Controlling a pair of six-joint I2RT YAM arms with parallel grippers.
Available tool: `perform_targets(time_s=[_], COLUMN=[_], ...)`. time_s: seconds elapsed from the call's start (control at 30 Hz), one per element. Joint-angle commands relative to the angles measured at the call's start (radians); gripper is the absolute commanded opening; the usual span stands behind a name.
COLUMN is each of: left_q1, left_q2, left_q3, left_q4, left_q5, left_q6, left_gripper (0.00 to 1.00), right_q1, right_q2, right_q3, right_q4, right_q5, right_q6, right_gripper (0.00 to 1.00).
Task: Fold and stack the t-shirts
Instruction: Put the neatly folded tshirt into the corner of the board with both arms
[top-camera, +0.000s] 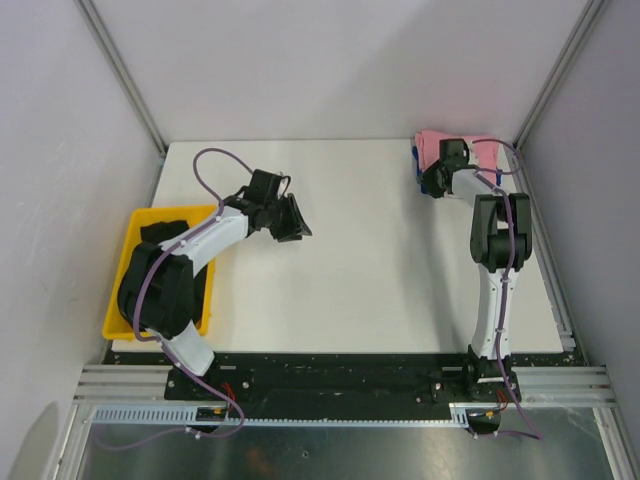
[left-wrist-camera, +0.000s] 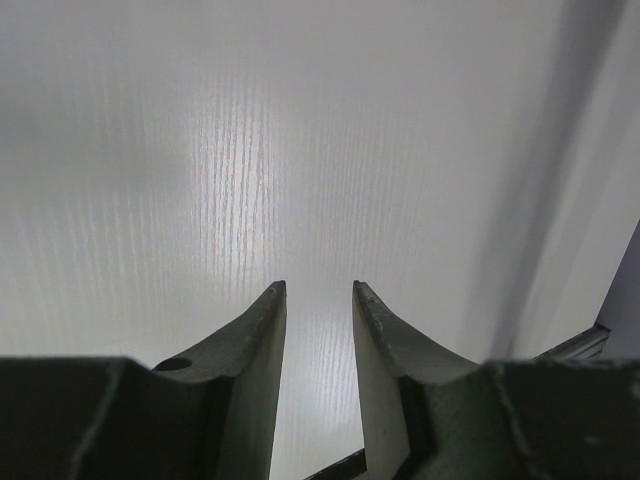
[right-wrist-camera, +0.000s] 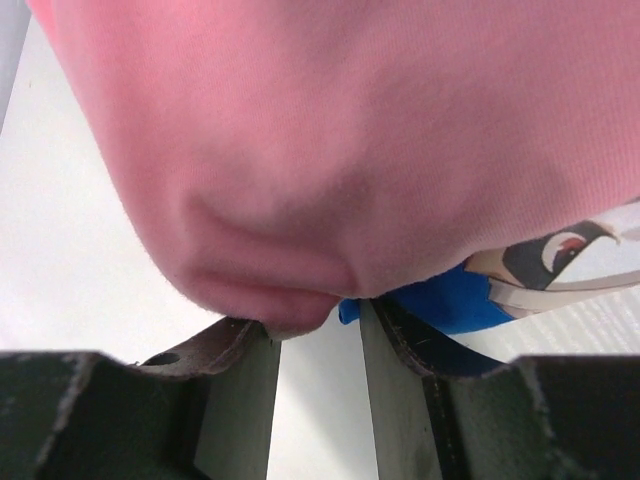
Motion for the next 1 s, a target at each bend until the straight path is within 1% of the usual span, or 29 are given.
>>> perform_targets(time_s=[0.0,0.23,0.43,0.53,0.63,0.73,0.87,0.97], left_q1=[0.010,0.012,0.013,0.015,0.016,0.017,0.016,0.015], left_q2=[-0.015,-0.028,-0.042,-0.061,-0.097,-0.147,-0.239,-0.328], left_q3=[0.030,0.023,0.014,0.009,-0.005,-0.037,-0.104,-0.160], left_q4=[0.022,0.021,0.021,0.021,0.021,0.021,0.022,0.022], left_q5=[0.009,0.010,-0.001,-0.008,-0.017,-0.036,-0.052,-0.061], left_q6=[0.030,0.027,0.030,0.040,0.058,0.087,0.121,0.148], left_gripper=[0.37,0.37,0.37,0.38,0.40,0.43,0.53,0.66], right_q1=[-0.058,-0.090,-0.077,-0.062,-0.057,-0.004,0.090,0.171], right_q2=[0.043,0.006,-0.021,-0.074,-0.155,-0.273,-0.456,-0.598], right_q3=[0.002,-0.059,-0.072,-0.083,-0.097,-0.162,-0.283,-0.379], right_q4=[-0.068,-0.040,-0.013,-0.019,-0.061,-0.071,-0.103,-0.114], right_q5=[0.062,0.045,0.000,-0.018,-0.038,-0.072,-0.066,-0.064], right_q6=[-0.060,-0.063,-0.095,-0.112,-0.117,-0.124,-0.144,-0.152], right_gripper=[0.41,0.41,0.43,0.46,0.50,0.56,0.63,0.68])
